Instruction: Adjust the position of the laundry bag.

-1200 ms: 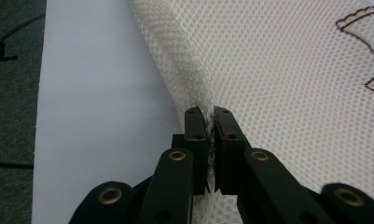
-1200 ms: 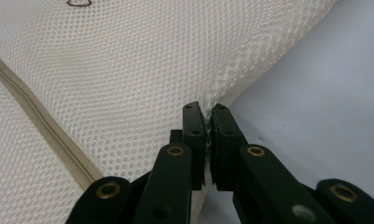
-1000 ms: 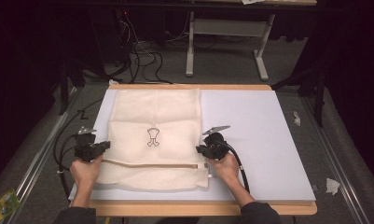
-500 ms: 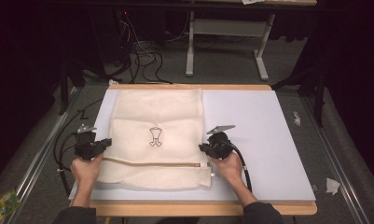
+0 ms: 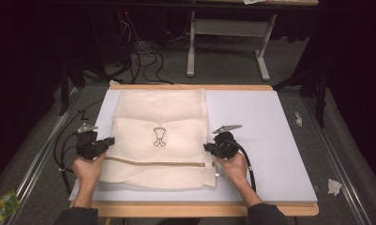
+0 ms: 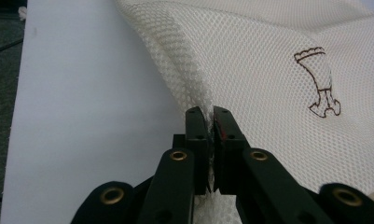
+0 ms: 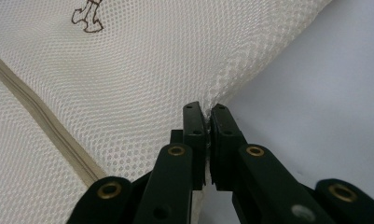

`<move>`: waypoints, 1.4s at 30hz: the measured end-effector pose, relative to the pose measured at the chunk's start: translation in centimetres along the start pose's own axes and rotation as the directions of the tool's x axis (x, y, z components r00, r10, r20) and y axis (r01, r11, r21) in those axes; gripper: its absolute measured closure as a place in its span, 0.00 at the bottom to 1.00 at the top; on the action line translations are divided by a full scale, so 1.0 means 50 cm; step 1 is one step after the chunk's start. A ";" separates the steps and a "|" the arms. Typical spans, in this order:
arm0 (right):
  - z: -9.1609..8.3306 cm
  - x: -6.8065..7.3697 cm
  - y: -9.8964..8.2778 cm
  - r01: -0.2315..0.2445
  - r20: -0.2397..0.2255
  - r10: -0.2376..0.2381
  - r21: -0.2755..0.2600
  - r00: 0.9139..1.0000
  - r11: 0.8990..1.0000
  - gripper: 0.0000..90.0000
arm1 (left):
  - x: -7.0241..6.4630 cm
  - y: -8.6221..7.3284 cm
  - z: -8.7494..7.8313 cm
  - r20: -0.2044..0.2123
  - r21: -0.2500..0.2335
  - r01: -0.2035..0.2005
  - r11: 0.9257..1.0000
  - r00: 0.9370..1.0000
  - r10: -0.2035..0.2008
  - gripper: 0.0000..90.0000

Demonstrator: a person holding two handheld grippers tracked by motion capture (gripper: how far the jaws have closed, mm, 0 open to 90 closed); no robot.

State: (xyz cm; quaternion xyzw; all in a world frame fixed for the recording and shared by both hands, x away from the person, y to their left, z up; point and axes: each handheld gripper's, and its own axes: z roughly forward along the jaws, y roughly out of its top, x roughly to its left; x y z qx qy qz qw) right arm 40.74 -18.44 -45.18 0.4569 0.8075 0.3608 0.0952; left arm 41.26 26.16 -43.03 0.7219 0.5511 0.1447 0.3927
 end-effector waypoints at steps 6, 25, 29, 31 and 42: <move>-0.008 -0.011 -0.004 -0.002 -0.006 0.002 -0.010 1.000 1.000 0.97 | -0.013 0.008 -0.003 0.010 -0.005 -0.011 1.000 1.000 0.011 0.96; -0.039 -0.020 -0.013 0.053 0.048 -0.053 0.000 0.997 0.999 0.97 | -0.041 0.015 0.003 0.056 -0.028 -0.025 0.999 0.998 0.026 0.96; -0.052 -0.032 -0.015 0.031 0.022 -0.030 -0.019 0.999 0.999 0.97 | -0.049 0.016 0.005 0.071 -0.037 -0.025 0.999 0.997 0.028 0.96; -0.063 -0.043 -0.019 0.014 0.012 -0.014 -0.042 1.000 0.999 0.97 | -0.054 0.017 0.005 0.080 -0.034 -0.032 0.999 0.996 0.035 0.96; -0.092 -0.061 -0.024 0.001 0.035 0.002 -0.083 0.999 0.997 0.97 | -0.080 0.030 0.004 0.088 -0.054 -0.060 0.997 0.994 0.065 0.96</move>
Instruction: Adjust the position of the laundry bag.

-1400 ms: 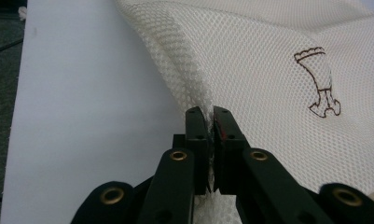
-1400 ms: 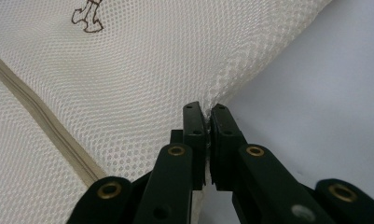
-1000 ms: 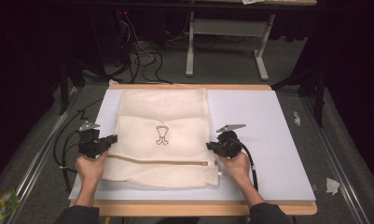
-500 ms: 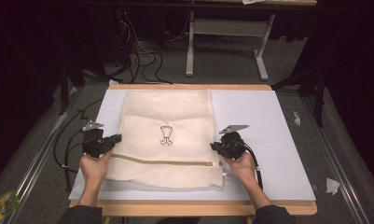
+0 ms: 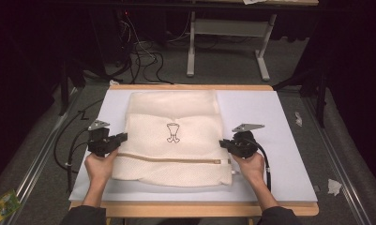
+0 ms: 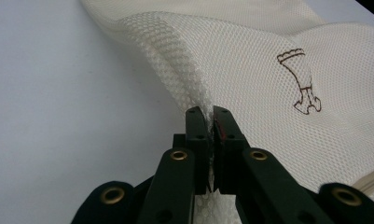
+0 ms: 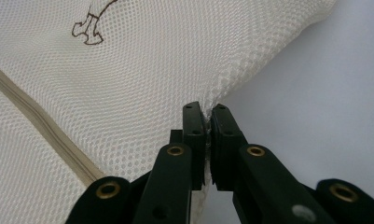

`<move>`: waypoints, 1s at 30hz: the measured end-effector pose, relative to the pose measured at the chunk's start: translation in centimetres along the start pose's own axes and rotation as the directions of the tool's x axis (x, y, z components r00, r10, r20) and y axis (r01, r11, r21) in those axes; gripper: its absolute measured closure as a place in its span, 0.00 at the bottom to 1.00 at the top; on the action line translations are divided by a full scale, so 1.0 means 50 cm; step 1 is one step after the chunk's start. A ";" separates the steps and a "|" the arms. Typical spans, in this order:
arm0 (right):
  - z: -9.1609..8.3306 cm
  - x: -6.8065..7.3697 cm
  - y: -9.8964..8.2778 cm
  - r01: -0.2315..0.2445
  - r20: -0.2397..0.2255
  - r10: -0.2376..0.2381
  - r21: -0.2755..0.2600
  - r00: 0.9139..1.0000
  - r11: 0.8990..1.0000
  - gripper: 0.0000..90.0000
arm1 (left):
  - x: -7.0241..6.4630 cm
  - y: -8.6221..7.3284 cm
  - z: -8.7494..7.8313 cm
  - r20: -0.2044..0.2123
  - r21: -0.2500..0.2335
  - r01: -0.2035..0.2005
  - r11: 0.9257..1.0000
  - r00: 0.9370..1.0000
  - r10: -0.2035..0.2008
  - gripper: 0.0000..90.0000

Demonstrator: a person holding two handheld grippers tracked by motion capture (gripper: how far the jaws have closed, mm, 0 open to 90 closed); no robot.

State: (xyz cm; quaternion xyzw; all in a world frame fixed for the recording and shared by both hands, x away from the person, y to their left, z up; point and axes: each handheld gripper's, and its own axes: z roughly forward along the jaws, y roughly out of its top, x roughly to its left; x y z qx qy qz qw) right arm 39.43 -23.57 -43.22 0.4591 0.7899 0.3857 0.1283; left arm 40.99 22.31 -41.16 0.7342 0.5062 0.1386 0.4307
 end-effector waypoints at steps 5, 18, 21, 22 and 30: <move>-0.012 -0.013 -0.005 -0.010 0.012 0.010 -0.015 1.000 1.000 0.97 | -0.014 0.006 0.002 -0.005 -0.026 -0.013 1.000 1.000 0.013 0.96; -0.042 -0.040 -0.021 -0.007 0.057 0.008 -0.021 0.998 1.000 0.96 | -0.058 0.014 0.025 0.021 -0.038 -0.057 0.998 0.998 0.058 0.96; -0.051 -0.050 -0.027 -0.012 0.074 0.014 -0.023 0.997 1.000 0.96 | -0.073 0.018 0.036 0.030 -0.037 -0.069 0.997 0.997 0.071 0.96; -0.053 -0.052 -0.029 -0.018 0.077 0.020 -0.026 0.997 1.000 0.96 | -0.078 0.019 0.041 0.033 -0.038 -0.073 0.997 0.997 0.074 0.96; -0.076 -0.078 -0.046 -0.035 0.095 0.038 -0.036 0.995 0.999 0.96 | -0.101 0.023 0.063 0.041 -0.037 -0.090 0.995 0.995 0.091 0.96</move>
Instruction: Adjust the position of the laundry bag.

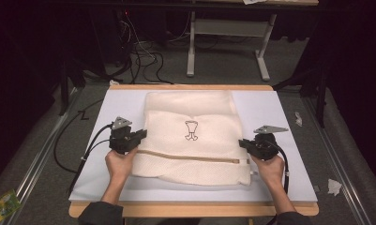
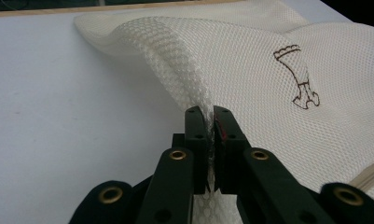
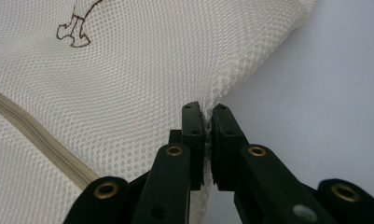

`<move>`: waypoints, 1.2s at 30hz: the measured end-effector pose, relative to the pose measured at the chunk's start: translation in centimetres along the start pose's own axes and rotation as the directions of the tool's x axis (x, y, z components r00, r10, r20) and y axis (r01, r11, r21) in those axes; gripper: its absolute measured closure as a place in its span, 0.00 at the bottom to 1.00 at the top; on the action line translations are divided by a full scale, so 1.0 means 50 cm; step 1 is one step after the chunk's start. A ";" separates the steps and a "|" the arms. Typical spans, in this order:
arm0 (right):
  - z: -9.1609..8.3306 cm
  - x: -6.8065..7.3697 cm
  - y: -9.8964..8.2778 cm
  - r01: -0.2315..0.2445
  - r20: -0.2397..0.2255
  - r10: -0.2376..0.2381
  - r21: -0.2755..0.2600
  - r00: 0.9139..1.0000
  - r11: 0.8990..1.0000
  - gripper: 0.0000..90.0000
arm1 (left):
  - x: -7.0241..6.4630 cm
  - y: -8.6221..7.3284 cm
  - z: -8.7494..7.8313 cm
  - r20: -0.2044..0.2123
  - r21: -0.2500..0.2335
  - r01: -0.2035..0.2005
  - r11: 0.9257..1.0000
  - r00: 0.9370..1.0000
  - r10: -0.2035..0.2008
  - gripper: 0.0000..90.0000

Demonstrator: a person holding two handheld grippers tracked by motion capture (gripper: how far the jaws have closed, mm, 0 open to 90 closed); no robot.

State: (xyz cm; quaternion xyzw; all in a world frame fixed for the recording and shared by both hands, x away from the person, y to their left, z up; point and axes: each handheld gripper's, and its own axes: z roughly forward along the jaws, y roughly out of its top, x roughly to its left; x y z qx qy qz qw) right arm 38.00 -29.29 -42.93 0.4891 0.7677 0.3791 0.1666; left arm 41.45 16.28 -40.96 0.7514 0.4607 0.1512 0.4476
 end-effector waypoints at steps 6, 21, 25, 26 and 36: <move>-0.005 -0.011 -0.007 -0.018 0.007 0.018 0.000 1.000 1.000 0.96 | -0.007 0.003 0.012 0.007 0.000 0.003 1.000 1.000 -0.003 0.95; 0.009 -0.025 -0.026 -0.044 0.019 0.043 0.020 0.999 0.999 0.95 | -0.012 -0.020 0.048 -0.033 0.075 -0.054 0.996 0.998 0.057 0.94; 0.018 -0.025 -0.033 -0.044 0.021 0.043 0.033 0.999 0.998 0.95 | -0.010 -0.028 0.057 -0.044 0.089 -0.057 0.994 0.997 0.061 0.93; 0.020 -0.025 -0.034 -0.051 0.023 0.050 0.036 0.998 0.998 0.95 | -0.010 -0.029 0.058 -0.044 0.094 -0.057 0.994 0.997 0.061 0.93; 0.041 -0.024 -0.048 -0.042 0.027 0.040 0.064 0.999 0.997 0.94 | 0.002 -0.052 0.081 -0.063 0.167 -0.033 0.985 0.997 0.044 0.93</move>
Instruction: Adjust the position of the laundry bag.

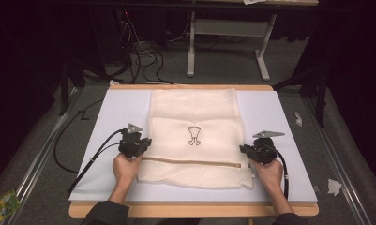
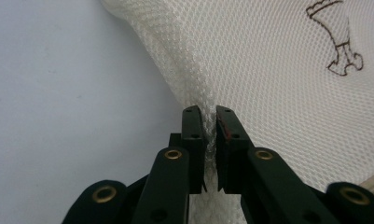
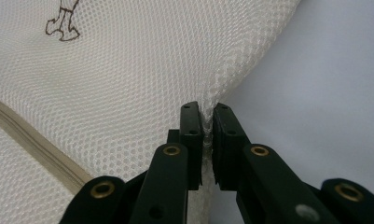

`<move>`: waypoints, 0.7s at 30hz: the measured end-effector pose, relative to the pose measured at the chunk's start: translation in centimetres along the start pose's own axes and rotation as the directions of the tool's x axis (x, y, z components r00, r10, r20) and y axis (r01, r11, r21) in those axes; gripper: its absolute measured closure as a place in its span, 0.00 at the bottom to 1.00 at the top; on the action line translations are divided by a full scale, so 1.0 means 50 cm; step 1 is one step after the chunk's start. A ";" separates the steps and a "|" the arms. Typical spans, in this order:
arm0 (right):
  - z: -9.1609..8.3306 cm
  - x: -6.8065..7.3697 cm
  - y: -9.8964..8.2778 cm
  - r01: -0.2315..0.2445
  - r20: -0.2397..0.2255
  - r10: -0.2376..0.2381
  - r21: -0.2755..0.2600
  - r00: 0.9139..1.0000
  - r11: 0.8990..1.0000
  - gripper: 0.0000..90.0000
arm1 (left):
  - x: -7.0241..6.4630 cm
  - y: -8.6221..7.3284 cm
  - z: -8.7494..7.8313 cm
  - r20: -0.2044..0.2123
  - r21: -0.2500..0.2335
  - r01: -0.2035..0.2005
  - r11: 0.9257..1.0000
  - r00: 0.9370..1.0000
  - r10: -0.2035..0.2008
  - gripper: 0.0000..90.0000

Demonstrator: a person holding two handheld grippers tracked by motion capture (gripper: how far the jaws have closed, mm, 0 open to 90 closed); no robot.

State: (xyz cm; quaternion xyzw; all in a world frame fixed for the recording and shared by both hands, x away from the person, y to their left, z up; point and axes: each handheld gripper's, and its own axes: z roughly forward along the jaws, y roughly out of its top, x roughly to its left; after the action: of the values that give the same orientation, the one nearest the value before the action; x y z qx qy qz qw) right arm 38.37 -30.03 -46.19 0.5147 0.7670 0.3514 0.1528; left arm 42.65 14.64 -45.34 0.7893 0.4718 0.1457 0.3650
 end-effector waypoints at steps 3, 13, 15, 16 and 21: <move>0.005 -0.001 -0.003 0.000 -0.002 0.000 0.002 1.000 1.000 0.94 | 0.001 0.000 0.006 -0.012 0.012 0.002 1.000 1.000 -0.002 0.93; 0.013 0.003 -0.006 0.010 -0.010 -0.010 0.011 1.000 1.000 0.93 | 0.003 -0.005 0.022 -0.049 0.035 -0.010 0.999 0.999 0.012 0.92; 0.013 0.004 -0.007 0.009 -0.009 -0.009 0.009 1.000 1.000 0.93 | 0.005 -0.008 0.020 -0.040 0.025 -0.008 1.000 0.999 0.009 0.91; 0.013 0.004 -0.007 0.009 -0.009 -0.009 0.008 1.000 1.000 0.93 | 0.005 -0.010 0.018 -0.037 0.018 -0.003 1.000 0.999 0.004 0.89; 0.012 0.004 -0.007 -0.001 -0.014 0.001 0.003 1.000 1.000 0.87 | 0.002 -0.013 0.007 -0.046 -0.007 -0.025 1.000 0.999 0.024 0.75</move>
State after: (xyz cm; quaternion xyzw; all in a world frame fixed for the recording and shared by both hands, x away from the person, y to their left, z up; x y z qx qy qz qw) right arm 38.39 -29.68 -46.85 0.5128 0.7683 0.3537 0.1466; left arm 42.47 14.78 -46.06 0.7902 0.4697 0.1698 0.3552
